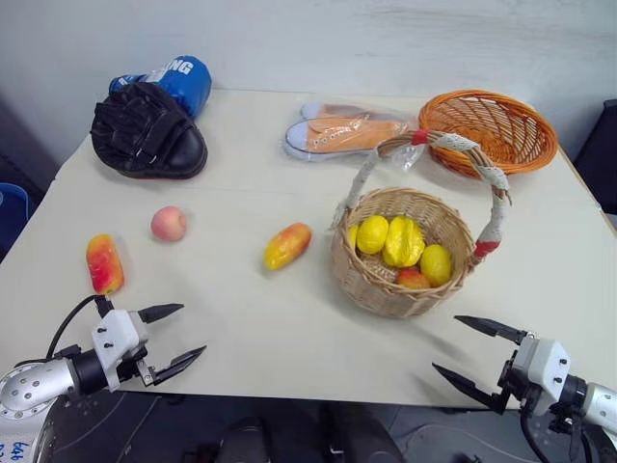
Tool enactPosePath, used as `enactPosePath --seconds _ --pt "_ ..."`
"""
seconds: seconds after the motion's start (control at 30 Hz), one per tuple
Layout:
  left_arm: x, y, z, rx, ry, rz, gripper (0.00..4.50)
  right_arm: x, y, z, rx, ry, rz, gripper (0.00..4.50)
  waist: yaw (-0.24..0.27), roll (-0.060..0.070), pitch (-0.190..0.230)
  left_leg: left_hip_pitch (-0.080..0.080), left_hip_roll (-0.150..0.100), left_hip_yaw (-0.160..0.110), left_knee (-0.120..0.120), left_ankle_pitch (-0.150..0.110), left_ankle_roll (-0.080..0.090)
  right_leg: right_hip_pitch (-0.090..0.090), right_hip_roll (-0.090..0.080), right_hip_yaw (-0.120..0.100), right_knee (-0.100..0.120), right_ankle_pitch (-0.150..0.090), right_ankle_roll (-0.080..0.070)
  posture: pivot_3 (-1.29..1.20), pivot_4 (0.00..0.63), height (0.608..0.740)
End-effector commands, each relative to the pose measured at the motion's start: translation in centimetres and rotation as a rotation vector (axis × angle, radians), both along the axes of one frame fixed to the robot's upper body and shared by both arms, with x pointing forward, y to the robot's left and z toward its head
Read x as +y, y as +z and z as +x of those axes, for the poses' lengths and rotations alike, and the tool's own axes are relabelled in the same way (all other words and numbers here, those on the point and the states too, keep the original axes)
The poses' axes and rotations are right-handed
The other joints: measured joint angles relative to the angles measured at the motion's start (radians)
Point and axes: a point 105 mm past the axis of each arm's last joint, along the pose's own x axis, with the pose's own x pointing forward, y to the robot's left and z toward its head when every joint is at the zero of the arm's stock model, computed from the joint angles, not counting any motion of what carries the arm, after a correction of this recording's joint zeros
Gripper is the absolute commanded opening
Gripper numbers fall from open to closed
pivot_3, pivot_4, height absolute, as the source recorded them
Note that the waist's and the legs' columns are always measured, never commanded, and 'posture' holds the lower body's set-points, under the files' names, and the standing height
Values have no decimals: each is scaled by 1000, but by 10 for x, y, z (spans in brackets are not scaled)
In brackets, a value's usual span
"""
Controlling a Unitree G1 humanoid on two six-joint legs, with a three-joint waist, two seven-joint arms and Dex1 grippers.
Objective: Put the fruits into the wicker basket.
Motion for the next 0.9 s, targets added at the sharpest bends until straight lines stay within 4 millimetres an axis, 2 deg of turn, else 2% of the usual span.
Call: enactPosePath --seconds 0.03,0.27,0.43,0.5,0.63,0.7,0.8,0.87,0.9 --pt "-4 8 -5 -17 -27 -1 4483 0 7 0 -29 10 -6 4500 -1 0 0 0 0 0 0 0 0 0 0 0 0 0 0 0 150 740" --pt "-7 8 -3 -9 -8 -35 4483 5 6 1 -29 40 -9 4500 0 0 0 0 0 0 1 0 0 0 0 0 0 -2 -4 0 150 740" --pt "-9 9 -5 -5 -13 -30 4483 14 3 -4 4 87 45 4500 0 0 0 0 0 0 0 0 0 0 0 0 0 -2 -3 0 150 740" --pt "-4 10 -5 -14 20 -24 4483 24 6 -6 -14 99 83 4500 0 0 0 0 0 0 0 0 0 0 0 0 0 -2 -3 0 150 740" --pt "17 25 -7 -45 205 -194 4483 49 27 -14 -61 161 248 4500 -3 0 0 0 1 0 -1 0 0 0 1 0 1 -1 -1 0 150 740" --pt "41 29 -14 -105 380 -268 4483 59 37 -17 -71 224 292 4500 -7 0 0 0 1 0 0 0 0 0 1 0 1 -1 0 0 150 740" --pt "69 21 -29 -113 565 -291 4483 71 56 -13 -139 253 355 4500 -8 -2 0 0 1 0 1 -1 0 0 1 0 1 0 1 0 150 740" --pt "102 5 -51 -68 784 -327 4483 85 69 -12 -204 310 383 4500 -13 -2 0 0 1 -1 2 -1 0 0 1 0 1 0 1 0 150 740" --pt "112 0 -59 -45 861 -351 4483 89 73 -12 -220 326 393 4500 -15 -2 0 0 1 -1 3 0 0 1 1 0 1 0 1 0 150 740"
